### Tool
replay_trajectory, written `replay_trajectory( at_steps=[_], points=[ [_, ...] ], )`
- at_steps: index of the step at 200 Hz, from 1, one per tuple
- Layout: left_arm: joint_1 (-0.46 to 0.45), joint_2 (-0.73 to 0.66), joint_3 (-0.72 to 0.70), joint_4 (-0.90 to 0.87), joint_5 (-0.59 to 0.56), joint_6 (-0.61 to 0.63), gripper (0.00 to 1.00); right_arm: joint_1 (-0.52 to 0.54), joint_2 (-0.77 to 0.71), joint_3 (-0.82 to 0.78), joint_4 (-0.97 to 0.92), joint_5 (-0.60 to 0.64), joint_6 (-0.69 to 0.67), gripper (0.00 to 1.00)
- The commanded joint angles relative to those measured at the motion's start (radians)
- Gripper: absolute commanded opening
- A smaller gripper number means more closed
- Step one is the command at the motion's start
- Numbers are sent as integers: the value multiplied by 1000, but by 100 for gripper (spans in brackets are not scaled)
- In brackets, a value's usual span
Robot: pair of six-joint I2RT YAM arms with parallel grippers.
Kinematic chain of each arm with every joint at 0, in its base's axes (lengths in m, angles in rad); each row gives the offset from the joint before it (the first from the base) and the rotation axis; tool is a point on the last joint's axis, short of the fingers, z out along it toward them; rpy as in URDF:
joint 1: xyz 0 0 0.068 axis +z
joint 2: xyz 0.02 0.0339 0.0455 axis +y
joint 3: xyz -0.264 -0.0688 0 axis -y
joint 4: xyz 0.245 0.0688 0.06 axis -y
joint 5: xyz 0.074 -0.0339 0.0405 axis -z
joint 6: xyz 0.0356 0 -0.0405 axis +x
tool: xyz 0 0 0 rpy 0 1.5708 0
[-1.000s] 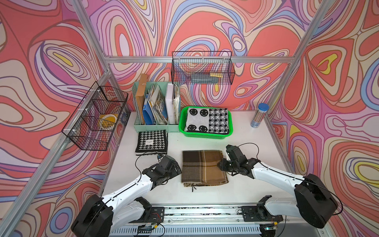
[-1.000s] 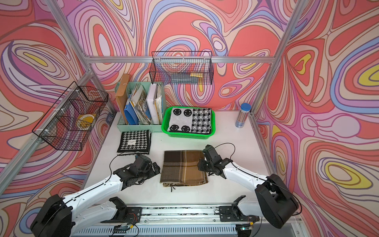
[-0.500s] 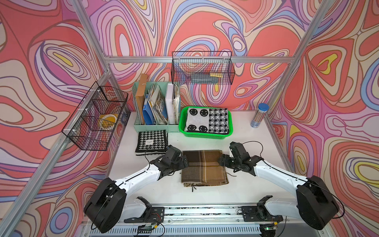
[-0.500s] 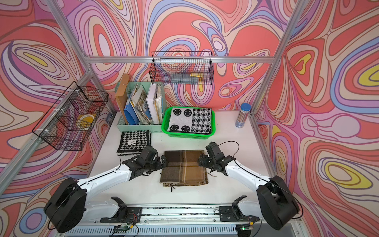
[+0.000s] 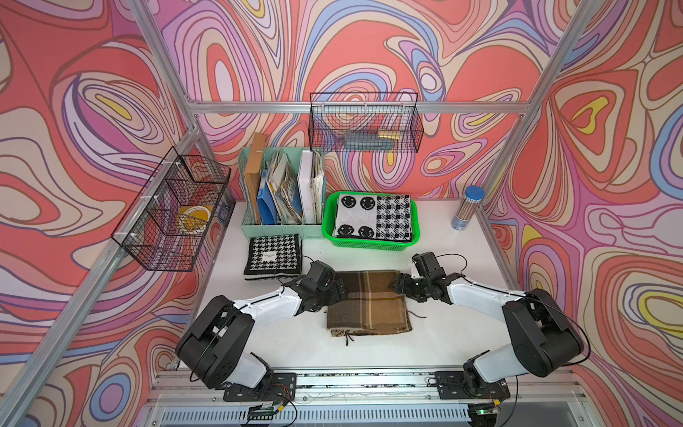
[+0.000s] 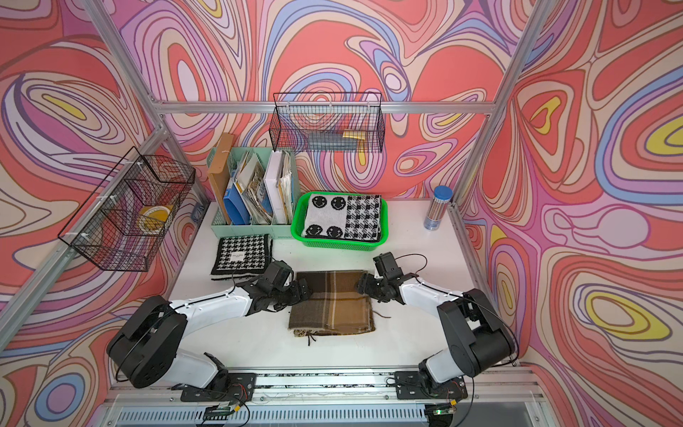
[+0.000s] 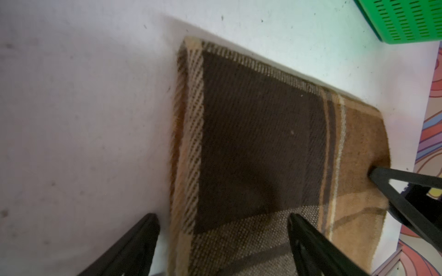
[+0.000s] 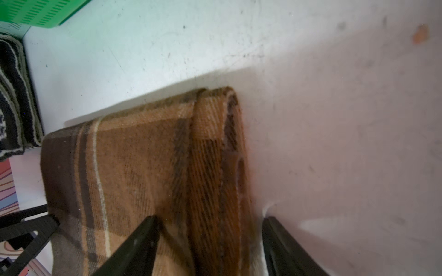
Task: Put the folded scarf in the basket
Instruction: Move the scarf to the center of the board, then pick up the scarf at the center of the board.
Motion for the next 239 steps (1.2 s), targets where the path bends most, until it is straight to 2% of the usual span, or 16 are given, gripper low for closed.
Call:
replay_trajectory(
  at_steps=[1,26,42,48,57,69,83,90,118,157,191,216,239],
  points=[
    [6,46,-45,47,53,-13,86,0,31,7,14,-24,-1,69],
    [-6,61,-68,73,72,-30,76,5,19,-25,40,-34,18,67],
    [-22,55,-75,76,78,-29,60,16,2,-41,53,-51,26,61],
    [-31,49,-74,73,75,-29,56,22,-7,-45,63,-62,26,55],
    [-43,34,-73,64,67,-29,51,35,-21,-47,71,-69,26,37],
    [-55,11,-71,52,62,-27,35,47,-39,-42,62,-67,26,15],
    [-66,-25,-75,52,59,-33,12,52,-68,-41,48,-67,23,0],
    [-71,-46,-76,56,63,-33,0,52,-90,-45,44,-69,24,0],
    [-110,-152,-78,55,68,-35,0,66,-228,-70,17,-76,19,0],
    [-185,-368,-98,8,-9,-41,0,71,-503,-123,-44,-74,21,0],
    [-195,-531,-94,-37,-67,-40,0,73,-703,-106,-131,-31,19,0],
    [-195,-576,-59,-26,-92,-21,0,72,-741,-58,-164,35,16,0],
    [-195,-529,63,-110,-142,36,0,72,-697,24,-208,138,16,0]
  ],
)
